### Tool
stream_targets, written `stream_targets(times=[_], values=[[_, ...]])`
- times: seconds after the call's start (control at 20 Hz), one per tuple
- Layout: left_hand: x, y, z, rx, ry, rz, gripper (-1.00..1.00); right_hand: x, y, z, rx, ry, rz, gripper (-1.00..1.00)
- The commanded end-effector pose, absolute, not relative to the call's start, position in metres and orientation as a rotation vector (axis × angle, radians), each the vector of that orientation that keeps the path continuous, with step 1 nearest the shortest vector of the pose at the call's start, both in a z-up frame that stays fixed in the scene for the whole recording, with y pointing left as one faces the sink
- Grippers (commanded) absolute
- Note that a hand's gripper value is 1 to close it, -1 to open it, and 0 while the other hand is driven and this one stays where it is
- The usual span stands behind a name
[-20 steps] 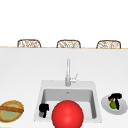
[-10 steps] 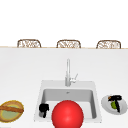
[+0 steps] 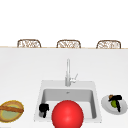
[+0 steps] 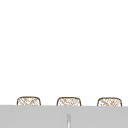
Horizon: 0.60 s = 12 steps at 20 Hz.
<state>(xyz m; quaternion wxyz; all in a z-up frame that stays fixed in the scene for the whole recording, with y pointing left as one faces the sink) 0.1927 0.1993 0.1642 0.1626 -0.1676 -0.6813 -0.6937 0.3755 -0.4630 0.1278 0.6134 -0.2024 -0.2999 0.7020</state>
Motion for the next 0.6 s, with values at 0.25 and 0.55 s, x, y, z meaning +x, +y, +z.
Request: stream_targets(times=[0.25, 0.55], values=[[0.193, 0.199, 0.164, -0.478, -1.944, -1.979, 0.0, 0.383, -0.463, 0.101, -0.47, -0.726, 1.633, 1.0], [0.193, 0.199, 0.164, -0.478, -1.944, -1.979, 0.0, 0.379, -0.466, 0.115, -0.637, -0.928, 1.575, 1.0]])
